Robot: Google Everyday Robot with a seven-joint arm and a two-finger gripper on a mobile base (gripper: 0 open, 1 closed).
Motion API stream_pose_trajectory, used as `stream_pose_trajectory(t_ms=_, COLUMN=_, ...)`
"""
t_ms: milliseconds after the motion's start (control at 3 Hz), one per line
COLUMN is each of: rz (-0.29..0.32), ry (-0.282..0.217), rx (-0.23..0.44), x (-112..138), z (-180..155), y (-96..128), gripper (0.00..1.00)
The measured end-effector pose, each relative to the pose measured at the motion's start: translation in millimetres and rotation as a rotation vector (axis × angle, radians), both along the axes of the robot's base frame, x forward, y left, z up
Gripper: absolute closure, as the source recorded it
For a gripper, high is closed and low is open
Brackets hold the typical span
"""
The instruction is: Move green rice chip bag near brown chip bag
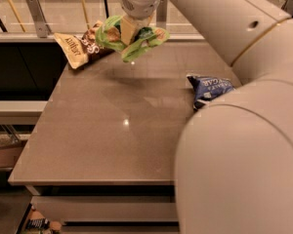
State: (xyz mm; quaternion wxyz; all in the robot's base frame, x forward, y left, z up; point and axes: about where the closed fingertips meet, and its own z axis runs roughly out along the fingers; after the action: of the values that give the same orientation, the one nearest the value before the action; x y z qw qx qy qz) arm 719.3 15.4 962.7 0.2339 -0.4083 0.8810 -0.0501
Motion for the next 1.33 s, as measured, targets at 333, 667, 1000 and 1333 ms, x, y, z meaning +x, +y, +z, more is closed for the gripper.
stream_pose_trajectory(t_ms=333, rz=-0.048, ry=0.029, rx=0.013, x=21.6, z=-9.1, y=1.5, gripper=1.0)
stream_pose_trajectory(t_ms=667, rz=-0.038, ry=0.062, rx=0.083, x=35.1, z=-21.6, y=-5.2, gripper=1.0)
stream_pose_trajectory(t_ms=1000, rz=-0.005, ry=0.095, rx=0.154, x=43.0, z=-33.2, y=-16.5, gripper=1.0)
stream_pose_trajectory(t_ms=1333, rz=0.011, ry=0.103, rx=0.189, x=48.0, z=-38.3, y=-25.7, gripper=1.0)
